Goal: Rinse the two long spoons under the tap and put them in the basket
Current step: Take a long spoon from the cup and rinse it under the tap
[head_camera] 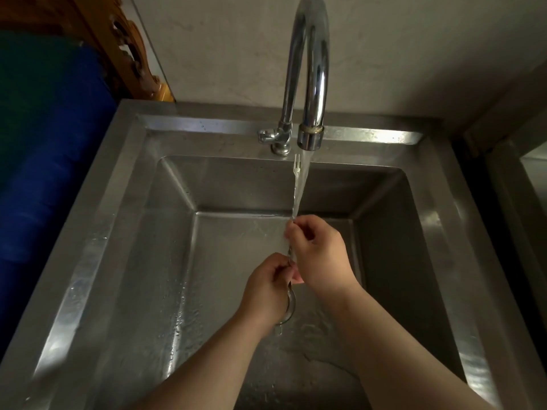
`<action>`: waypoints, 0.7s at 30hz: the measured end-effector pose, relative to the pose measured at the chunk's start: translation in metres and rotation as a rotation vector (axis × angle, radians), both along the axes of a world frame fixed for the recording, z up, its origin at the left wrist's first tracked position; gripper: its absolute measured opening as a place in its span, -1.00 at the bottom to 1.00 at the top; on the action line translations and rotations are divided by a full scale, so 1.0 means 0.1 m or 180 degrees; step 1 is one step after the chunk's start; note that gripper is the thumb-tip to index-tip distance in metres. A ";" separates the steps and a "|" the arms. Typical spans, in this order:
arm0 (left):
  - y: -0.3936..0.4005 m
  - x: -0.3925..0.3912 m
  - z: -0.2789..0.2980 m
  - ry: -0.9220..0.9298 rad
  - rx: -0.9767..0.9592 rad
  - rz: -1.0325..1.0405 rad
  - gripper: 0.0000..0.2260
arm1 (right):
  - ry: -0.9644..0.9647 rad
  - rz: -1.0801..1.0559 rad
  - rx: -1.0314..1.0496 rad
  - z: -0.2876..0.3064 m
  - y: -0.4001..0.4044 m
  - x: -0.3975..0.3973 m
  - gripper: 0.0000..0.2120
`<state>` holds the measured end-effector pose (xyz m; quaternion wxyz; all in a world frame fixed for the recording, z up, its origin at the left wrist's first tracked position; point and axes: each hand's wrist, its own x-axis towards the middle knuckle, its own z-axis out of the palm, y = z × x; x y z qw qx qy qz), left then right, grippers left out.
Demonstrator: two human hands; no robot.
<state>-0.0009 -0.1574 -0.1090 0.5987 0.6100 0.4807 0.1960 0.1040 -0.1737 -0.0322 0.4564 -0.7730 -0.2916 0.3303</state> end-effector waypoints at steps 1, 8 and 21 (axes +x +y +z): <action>0.00 -0.01 0.01 0.0035 0.0003 -0.0026 -0.66 | -0.0061 -0.0025 0.0038 0.00 0.00 0.00 -0.89; -0.02 -0.07 -0.04 0.0406 0.0015 -0.0250 -0.76 | -0.0244 -0.0020 0.0255 0.12 0.06 0.05 -0.86; -0.24 -0.24 -0.27 0.0730 -0.0173 -0.0404 -0.81 | -0.0144 -0.0056 0.0270 0.12 -0.01 0.01 -0.90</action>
